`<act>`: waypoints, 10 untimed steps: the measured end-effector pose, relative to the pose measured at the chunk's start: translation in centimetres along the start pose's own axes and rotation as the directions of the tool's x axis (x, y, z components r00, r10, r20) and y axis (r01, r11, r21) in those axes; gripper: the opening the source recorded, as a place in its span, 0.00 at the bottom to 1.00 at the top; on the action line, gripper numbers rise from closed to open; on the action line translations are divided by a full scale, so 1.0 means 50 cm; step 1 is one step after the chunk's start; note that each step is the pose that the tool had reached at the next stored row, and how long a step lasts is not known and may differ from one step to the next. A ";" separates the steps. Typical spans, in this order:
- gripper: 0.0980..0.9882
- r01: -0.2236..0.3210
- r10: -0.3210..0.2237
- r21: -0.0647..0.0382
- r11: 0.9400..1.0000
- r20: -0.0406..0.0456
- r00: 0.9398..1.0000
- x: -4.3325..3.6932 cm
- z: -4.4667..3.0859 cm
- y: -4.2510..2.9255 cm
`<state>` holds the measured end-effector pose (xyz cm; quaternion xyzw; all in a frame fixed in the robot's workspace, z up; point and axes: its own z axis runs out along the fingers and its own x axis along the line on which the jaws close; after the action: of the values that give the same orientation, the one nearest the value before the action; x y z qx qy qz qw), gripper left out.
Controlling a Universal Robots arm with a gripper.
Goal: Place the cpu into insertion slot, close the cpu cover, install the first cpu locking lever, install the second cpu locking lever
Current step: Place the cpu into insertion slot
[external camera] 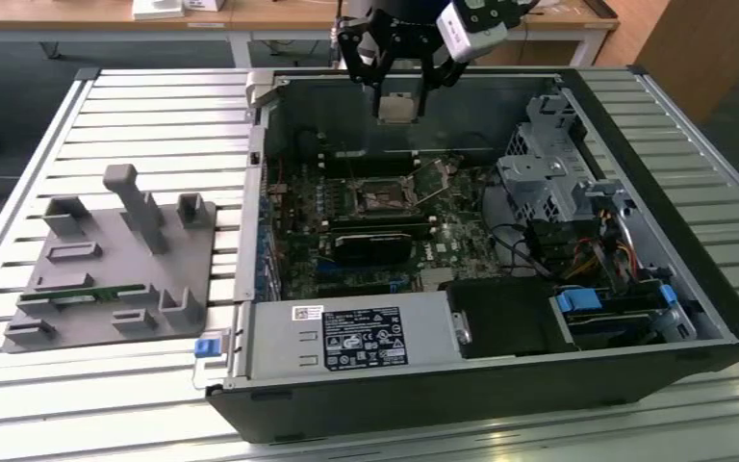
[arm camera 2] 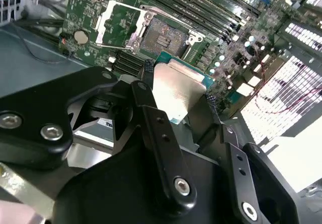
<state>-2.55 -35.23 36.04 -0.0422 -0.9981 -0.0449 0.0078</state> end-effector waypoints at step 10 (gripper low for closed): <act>0.48 -0.169 0.169 -0.004 0.986 0.015 0.985 0.000 0.003 0.000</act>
<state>-2.56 -35.23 35.87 -0.1272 -0.9909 -0.0449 0.0039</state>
